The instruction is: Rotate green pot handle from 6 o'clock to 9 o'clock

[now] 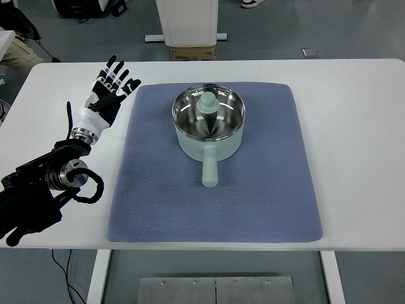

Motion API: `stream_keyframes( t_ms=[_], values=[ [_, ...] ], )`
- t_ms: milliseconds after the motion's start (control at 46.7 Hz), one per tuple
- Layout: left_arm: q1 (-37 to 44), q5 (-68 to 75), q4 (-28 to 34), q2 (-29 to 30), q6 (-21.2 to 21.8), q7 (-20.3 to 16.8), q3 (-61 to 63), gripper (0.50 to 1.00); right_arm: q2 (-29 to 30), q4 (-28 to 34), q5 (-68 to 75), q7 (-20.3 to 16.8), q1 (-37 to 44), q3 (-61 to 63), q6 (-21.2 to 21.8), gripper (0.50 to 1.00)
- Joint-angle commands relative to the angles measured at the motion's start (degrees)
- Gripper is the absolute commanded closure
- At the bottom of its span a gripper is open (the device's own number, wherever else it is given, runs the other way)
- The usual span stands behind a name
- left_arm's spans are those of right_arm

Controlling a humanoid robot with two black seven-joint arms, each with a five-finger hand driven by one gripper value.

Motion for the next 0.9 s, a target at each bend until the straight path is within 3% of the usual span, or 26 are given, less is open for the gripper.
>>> stream_keyframes(
  t_ms=[0, 877],
  values=[
    [0.0, 0.0, 0.0, 0.1, -0.1, 0.0, 0.0, 0.500, 0.0, 0.0, 0.0, 0.0, 0.0, 0.0, 0.0, 0.500],
    [-0.8, 0.0, 0.0, 0.4, -1.8, 0.0, -0.2, 0.500, 0.0, 0.0, 0.0, 0.0, 0.0, 0.0, 0.0, 0.500]
  ],
)
